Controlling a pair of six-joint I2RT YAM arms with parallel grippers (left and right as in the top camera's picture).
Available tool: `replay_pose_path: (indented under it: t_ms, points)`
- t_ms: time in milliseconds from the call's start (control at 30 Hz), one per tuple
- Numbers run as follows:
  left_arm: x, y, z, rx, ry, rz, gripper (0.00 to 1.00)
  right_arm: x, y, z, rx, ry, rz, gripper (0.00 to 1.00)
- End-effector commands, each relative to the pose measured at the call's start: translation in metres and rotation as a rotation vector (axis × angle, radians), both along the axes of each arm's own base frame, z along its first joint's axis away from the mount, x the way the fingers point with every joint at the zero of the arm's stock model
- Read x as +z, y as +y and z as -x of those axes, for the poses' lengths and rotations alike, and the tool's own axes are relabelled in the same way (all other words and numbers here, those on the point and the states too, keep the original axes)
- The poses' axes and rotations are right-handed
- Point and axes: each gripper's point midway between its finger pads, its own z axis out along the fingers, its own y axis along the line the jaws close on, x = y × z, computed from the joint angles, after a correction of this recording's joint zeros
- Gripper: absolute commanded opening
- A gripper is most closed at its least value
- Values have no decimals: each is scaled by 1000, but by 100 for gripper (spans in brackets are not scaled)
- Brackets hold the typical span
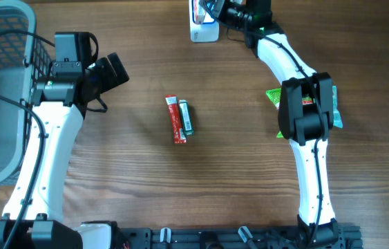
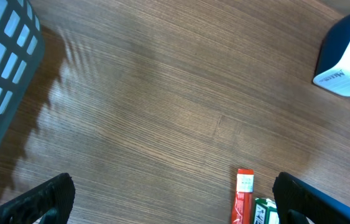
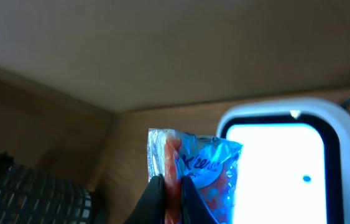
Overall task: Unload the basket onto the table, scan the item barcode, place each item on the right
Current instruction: 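Hold the tissue pack barcode in front of the scanner, then carry the tissue pack right, set it on the green bag, release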
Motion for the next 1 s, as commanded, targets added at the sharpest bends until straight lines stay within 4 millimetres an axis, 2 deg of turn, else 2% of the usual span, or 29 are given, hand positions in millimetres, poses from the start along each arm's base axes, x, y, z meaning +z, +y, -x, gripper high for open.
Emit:
replay_pose_path:
  t_ms: [0,100,333,467,600,700,767,867,900,933,967]
  points:
    - [1,4,-2,3,-3,-18,100,-7,-5,-7,-24,-38,21,4]
    - [1,4,-2,3,-3,-18,100,-10,-8,-10,-64,12,0,4]
    - [1,4,-2,3,-3,-18,100,-42,-24,-13,-164,122,75,4]
    - [1,4,-2,4,-3,-17,100,-38,-21,-11,-135,99,80,4]
    - [1,4,-2,3,-3,-18,100,-14,-24,-6,-106,53,124,5]
    - [1,4,-2,3,-3,-18,100,12,-37,-1,-142,3,245,5]
    - [1,4,-2,3,-3,-18,100,47,-43,10,-134,-39,303,5]
    - [1,4,-2,3,-3,-18,100,93,-54,38,-125,-9,327,5]
    - [1,4,-2,3,-3,-18,100,102,-59,51,-123,25,338,5]
    - [1,4,-2,3,-3,-18,100,116,-70,76,-103,70,383,4]
    - [1,4,-2,4,-3,-17,100,122,-76,92,-82,86,420,5]
